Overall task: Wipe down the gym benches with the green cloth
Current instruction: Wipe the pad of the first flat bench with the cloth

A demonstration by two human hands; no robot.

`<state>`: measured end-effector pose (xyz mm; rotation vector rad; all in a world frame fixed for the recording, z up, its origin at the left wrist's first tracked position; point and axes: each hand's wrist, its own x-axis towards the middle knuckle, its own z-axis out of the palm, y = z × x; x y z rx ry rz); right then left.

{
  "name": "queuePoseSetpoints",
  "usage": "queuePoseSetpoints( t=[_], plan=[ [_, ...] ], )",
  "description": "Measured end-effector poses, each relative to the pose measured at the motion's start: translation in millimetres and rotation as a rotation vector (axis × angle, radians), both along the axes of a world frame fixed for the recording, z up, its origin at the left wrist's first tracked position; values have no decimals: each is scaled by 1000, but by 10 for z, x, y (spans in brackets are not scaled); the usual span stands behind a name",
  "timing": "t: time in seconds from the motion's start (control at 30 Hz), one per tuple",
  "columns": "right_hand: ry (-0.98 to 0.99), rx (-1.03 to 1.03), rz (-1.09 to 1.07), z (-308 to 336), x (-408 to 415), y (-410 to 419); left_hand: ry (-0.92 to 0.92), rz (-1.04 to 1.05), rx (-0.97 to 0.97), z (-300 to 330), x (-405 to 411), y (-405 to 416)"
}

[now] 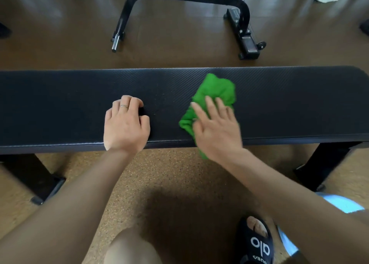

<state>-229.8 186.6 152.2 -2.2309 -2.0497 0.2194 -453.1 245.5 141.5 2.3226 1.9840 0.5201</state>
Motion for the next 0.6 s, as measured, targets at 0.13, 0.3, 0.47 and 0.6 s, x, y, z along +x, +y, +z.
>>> queuePoseSetpoints(
  t=[0.13, 0.3, 0.47, 0.6],
  plan=[
    [13, 39, 169, -56, -526, 248, -7, -8, 8, -13, -11, 42],
    [36, 73, 222, -81, -380, 55, -46, -85, -3, 35, -71, -1],
    [10, 56, 301, -121, -309, -275, 49, -19, 22, 153, -504, 174],
    [28, 46, 339, -58, -430, 107, -31, 97, 30, 74, -590, 232]
  ],
)
